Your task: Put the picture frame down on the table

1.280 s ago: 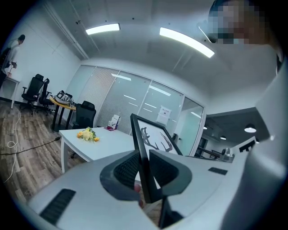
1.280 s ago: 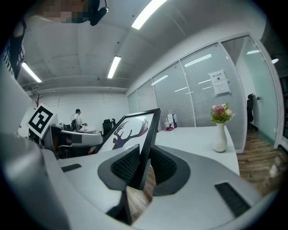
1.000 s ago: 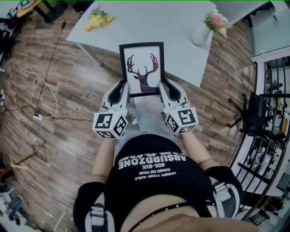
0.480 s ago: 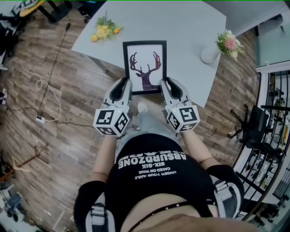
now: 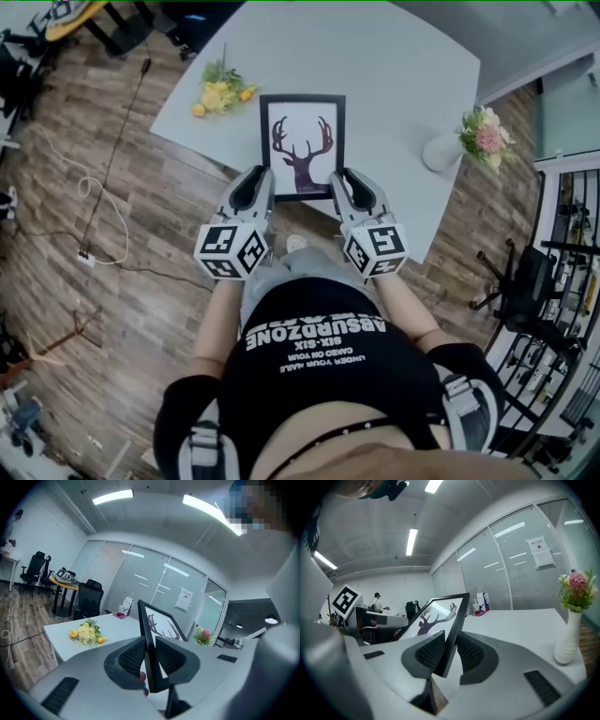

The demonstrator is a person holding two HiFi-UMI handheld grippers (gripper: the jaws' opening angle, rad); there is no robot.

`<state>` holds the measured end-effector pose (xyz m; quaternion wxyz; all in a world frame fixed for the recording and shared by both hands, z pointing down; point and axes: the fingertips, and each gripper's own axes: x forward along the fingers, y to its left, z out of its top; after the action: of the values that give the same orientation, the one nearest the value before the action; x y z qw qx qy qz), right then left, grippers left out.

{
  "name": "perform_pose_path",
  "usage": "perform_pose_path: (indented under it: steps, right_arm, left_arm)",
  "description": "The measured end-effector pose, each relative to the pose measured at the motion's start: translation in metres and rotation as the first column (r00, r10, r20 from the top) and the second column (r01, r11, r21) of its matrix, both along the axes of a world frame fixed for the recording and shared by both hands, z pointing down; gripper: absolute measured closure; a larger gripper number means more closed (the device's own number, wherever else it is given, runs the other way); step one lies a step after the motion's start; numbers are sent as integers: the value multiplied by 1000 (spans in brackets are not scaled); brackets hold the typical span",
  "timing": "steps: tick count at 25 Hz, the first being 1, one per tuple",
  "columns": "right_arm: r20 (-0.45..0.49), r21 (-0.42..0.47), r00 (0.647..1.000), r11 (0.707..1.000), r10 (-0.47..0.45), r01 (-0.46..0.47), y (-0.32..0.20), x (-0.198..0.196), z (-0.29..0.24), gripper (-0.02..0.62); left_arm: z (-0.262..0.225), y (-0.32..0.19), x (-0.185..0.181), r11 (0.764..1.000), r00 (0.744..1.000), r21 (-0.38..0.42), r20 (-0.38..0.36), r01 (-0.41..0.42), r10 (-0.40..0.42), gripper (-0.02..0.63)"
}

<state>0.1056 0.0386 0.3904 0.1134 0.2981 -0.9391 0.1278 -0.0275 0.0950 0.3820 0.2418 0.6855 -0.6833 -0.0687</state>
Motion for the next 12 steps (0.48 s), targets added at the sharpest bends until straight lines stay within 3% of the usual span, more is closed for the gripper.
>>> perform_pose_path:
  steps: [7, 12]
  right_arm:
    - [-35, 2, 999, 1000, 25, -25, -15, -5, 15, 502]
    - [-65, -35, 995, 996, 79, -81, -43, -13, 32, 502]
  left_arm:
    - [25, -17, -5, 999, 999, -34, -41, -15, 14, 525]
    - [41, -54, -17, 993, 995, -73, -59, -88, 84, 525]
